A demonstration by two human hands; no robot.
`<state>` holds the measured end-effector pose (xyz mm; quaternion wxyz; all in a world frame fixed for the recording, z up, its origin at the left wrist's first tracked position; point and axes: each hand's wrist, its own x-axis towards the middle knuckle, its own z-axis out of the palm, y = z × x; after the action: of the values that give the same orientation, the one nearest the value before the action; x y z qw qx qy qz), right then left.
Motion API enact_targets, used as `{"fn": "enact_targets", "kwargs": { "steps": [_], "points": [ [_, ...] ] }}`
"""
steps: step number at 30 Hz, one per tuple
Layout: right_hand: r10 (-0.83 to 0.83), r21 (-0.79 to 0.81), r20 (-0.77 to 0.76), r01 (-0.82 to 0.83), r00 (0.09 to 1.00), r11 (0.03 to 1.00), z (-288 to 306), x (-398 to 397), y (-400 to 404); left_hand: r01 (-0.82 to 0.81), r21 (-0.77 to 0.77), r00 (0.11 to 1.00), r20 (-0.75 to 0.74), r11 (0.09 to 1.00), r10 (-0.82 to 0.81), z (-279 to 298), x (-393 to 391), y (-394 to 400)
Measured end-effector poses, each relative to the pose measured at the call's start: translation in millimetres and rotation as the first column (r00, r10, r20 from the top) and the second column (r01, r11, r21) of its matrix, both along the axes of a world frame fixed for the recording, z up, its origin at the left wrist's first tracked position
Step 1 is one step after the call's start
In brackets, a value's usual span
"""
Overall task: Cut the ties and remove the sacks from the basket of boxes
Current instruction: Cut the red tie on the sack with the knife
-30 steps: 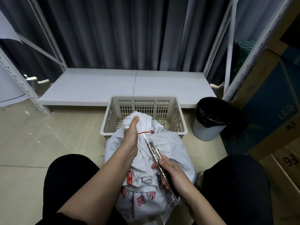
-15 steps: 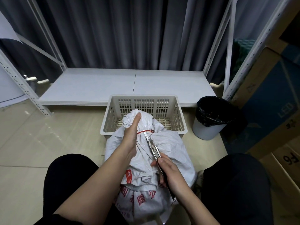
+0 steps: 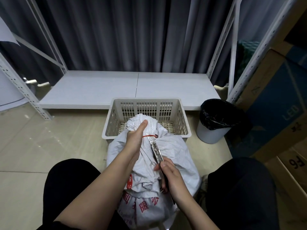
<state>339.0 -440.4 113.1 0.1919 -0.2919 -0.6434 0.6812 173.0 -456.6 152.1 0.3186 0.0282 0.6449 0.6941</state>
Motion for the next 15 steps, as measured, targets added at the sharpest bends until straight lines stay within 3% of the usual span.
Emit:
{"fn": "enact_targets", "kwargs": {
  "steps": [11,15],
  "points": [
    [-0.051,0.108,0.007,0.050,0.999,0.993,-17,-14,-2,0.042,0.013,0.998,0.038,0.999,-0.043,6,1,-2],
    [-0.060,0.069,-0.031,0.062,0.998,0.996,-15,-10,-3,0.022,0.010,0.999,0.036,1.000,-0.022,6,4,-1]
  ]
}}
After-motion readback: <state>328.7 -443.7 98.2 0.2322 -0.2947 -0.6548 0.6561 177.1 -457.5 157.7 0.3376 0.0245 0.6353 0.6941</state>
